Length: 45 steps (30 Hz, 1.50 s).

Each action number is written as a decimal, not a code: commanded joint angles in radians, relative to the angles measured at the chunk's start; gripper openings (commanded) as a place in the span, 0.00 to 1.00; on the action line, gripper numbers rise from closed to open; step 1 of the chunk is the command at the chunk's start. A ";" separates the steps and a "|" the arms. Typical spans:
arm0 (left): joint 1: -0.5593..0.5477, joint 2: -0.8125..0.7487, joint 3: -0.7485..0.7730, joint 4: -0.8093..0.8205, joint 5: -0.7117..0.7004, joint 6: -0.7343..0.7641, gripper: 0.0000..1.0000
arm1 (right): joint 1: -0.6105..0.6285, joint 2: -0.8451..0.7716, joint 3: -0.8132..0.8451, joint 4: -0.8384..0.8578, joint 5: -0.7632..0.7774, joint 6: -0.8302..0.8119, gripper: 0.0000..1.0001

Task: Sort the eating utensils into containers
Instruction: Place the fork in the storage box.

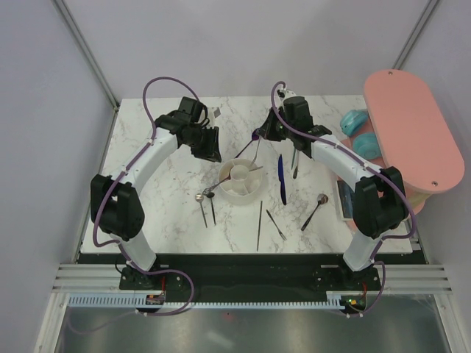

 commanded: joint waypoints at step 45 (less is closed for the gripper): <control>0.010 -0.047 -0.020 0.009 -0.017 0.006 0.32 | 0.061 0.014 -0.032 -0.008 0.101 -0.042 0.00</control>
